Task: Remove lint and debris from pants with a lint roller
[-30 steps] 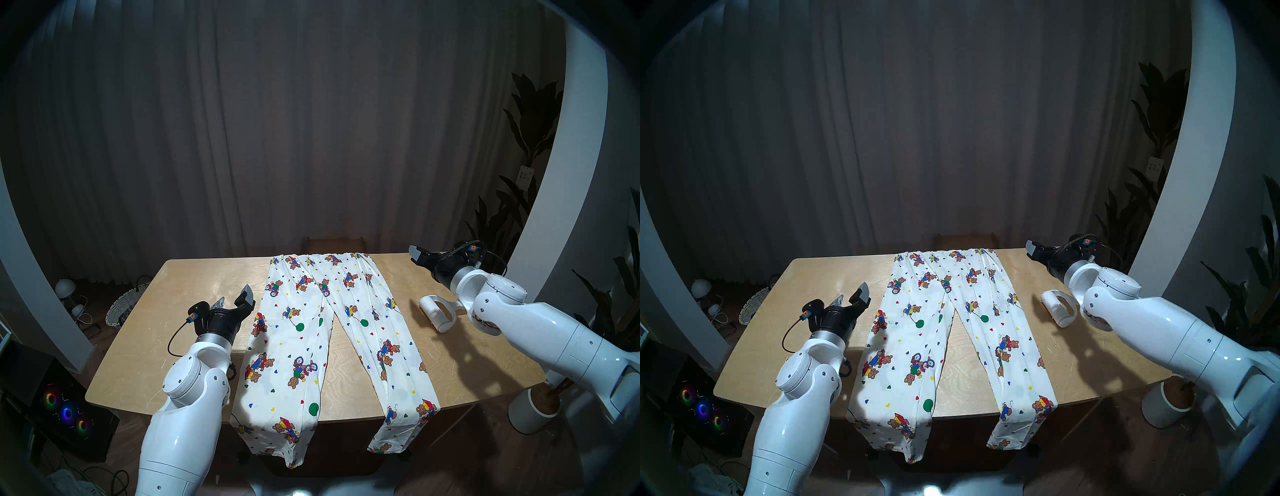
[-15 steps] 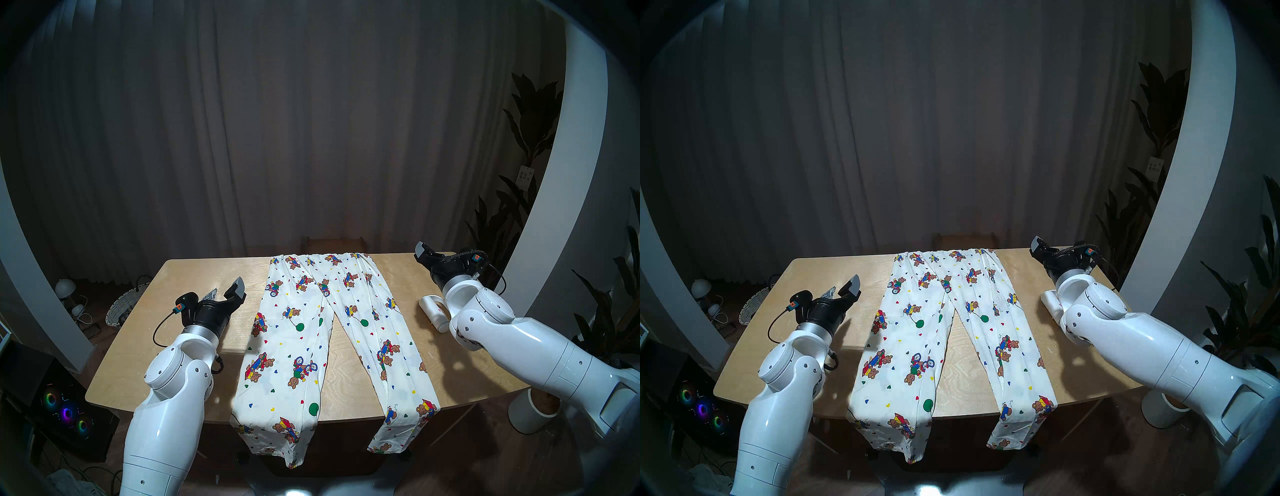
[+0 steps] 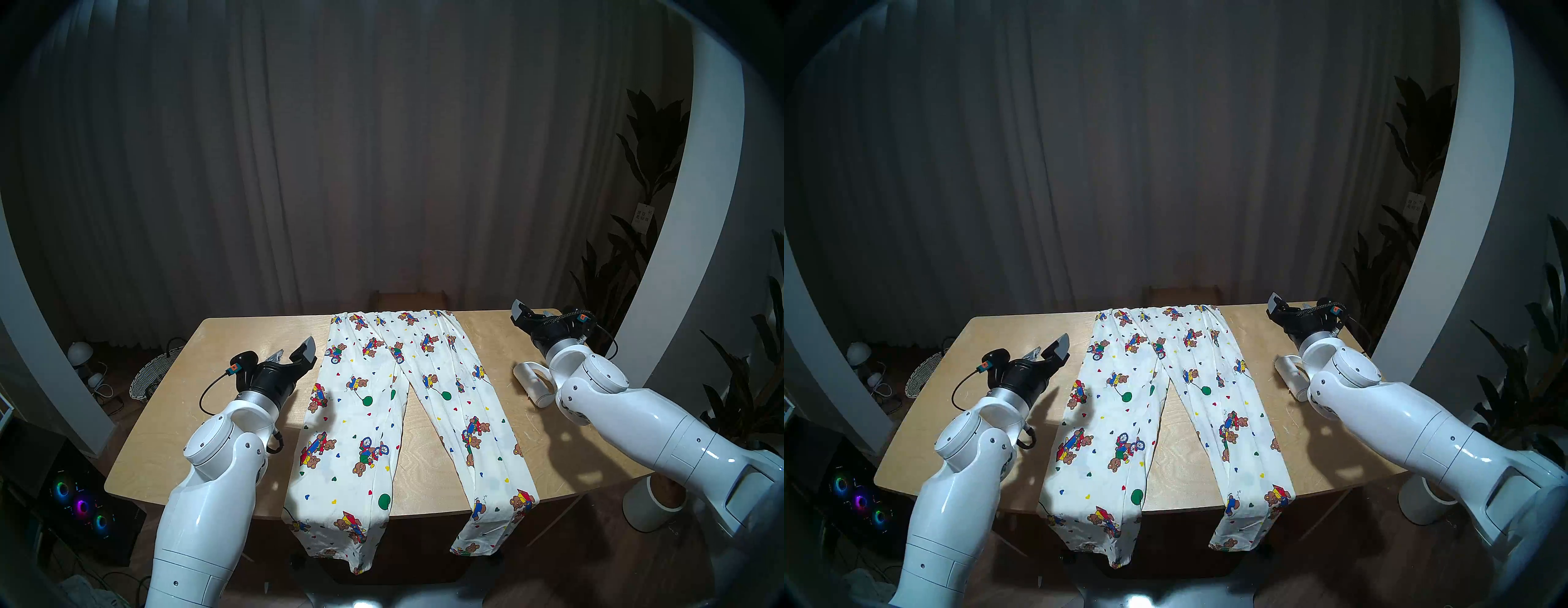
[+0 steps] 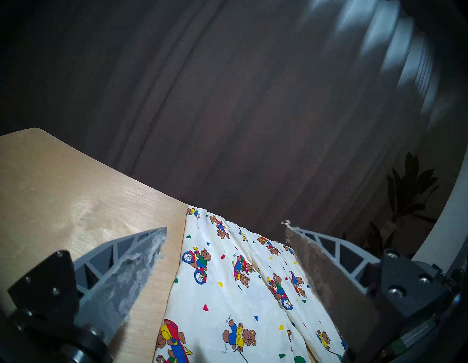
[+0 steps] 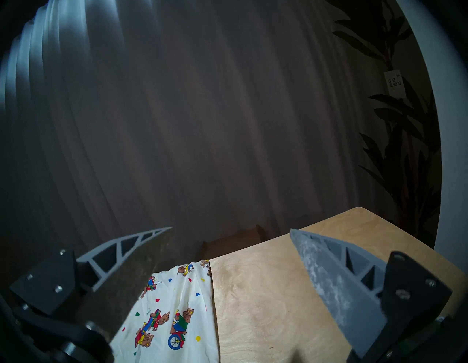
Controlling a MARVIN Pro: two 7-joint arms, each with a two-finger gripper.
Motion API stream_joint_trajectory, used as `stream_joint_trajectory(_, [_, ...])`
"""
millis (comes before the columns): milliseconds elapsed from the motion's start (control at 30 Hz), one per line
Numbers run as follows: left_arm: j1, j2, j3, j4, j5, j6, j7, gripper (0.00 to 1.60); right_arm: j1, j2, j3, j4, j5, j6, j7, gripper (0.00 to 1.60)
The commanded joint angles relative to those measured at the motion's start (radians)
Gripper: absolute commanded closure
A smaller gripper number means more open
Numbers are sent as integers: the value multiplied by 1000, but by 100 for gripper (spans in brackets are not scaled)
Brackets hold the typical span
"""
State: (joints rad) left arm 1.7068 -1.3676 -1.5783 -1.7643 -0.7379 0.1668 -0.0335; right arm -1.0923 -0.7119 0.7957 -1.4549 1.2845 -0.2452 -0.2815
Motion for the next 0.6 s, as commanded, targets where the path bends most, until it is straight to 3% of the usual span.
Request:
stream_joint_trajectory(0, [-64, -31, 13, 5, 25, -20, 49, 0, 100, -34, -1, 63, -45, 83, 102, 0])
stream_joint_trajectory(200, [-115, -64, 37, 35, 52, -28, 122, 0, 131, -48, -38, 149, -48, 113, 205, 0])
stream_joint_trajectory(233, [-130, -73, 45, 45, 60, -32, 144, 0, 133, -51, -42, 174, -43, 112, 251, 0])
stream_joint_trajectory(367, [-144, -81, 60, 55, 72, -37, 166, 0, 134, -52, -45, 194, -39, 103, 295, 0])
stream_joint_trajectory(400, [-152, -86, 68, 62, 81, -42, 181, 0, 120, -56, -33, 202, -34, 70, 328, 0])
stream_joint_trajectory(567, [-158, -93, 78, 61, 93, -51, 203, 0, 78, -29, -3, 136, -13, 11, 320, 0])
